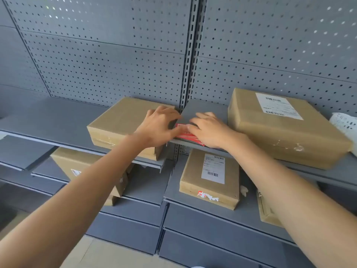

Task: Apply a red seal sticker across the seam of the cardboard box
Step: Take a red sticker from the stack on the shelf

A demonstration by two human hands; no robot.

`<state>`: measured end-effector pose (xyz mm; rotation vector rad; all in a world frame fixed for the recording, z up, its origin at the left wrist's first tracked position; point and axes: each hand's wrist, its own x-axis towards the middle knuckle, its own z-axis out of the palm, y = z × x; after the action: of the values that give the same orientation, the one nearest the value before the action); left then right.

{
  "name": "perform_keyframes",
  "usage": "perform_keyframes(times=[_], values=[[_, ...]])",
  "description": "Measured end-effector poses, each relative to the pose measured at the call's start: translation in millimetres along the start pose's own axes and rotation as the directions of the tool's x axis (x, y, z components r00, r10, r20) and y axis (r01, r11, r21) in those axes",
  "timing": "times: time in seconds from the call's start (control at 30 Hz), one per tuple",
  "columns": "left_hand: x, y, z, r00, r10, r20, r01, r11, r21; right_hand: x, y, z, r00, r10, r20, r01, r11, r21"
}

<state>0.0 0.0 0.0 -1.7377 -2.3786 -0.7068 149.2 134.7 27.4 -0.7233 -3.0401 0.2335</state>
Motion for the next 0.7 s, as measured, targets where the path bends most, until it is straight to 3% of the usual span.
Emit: perform_keyframes(times=[0.13, 0.37, 0.7], values=[[-7.8, -1.5, 3.8, 0.992, 0.078, 0.101, -0.075, 0.996, -0.038, -7.5, 4.9, 6.5, 0.999, -0.022, 0.031, 0.021, 0.999, 0.050], [-6.6, -3.6, 1.2, 0.991, 0.099, 0.092, -0.088, 0.990, -0.112, -14.9, 6.9, -1.1, 0.997, -0.051, 0.061, 0.041, 0.987, 0.154], [-6.6, -6.8, -0.3, 0.991, 0.110, 0.079, -0.100, 0.986, -0.130, -18.8, 7.3, -10.0, 0.997, -0.028, 0.071, 0.015, 0.984, 0.175]])
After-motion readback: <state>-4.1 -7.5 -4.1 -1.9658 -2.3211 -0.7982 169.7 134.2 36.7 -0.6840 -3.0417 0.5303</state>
